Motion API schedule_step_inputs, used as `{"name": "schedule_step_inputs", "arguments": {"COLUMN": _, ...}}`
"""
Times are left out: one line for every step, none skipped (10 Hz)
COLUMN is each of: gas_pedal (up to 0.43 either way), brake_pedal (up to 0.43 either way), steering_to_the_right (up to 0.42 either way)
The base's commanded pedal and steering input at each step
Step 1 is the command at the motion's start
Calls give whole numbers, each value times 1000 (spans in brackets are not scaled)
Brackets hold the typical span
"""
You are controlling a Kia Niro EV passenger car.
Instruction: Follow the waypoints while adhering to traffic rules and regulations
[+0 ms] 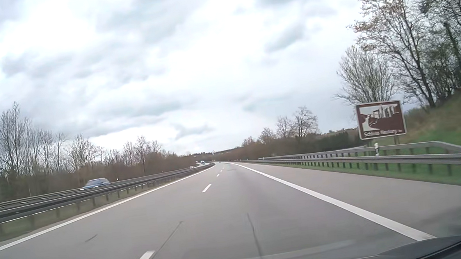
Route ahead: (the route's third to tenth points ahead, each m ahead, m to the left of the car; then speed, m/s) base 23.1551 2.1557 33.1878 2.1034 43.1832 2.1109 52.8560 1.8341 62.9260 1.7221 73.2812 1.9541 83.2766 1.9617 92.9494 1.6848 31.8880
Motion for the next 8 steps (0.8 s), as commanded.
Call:
{"name": "schedule_step_inputs", "arguments": {"gas_pedal": 441, "brake_pedal": 0, "steering_to_the_right": -4}}
{"name": "schedule_step_inputs", "arguments": {"gas_pedal": 441, "brake_pedal": 0, "steering_to_the_right": -4}}
{"name": "schedule_step_inputs", "arguments": {"gas_pedal": 441, "brake_pedal": 0, "steering_to_the_right": -3}}
{"name": "schedule_step_inputs", "arguments": {"gas_pedal": 441, "brake_pedal": 0, "steering_to_the_right": -3}}
{"name": "schedule_step_inputs", "arguments": {"gas_pedal": 441, "brake_pedal": 0, "steering_to_the_right": -3}}
{"name": "schedule_step_inputs", "arguments": {"gas_pedal": 441, "brake_pedal": 0, "steering_to_the_right": -3}}
{"name": "schedule_step_inputs", "arguments": {"gas_pedal": 441, "brake_pedal": 0, "steering_to_the_right": -3}}
{"name": "schedule_step_inputs", "arguments": {"gas_pedal": 441, "brake_pedal": 0, "steering_to_the_right": -3}}
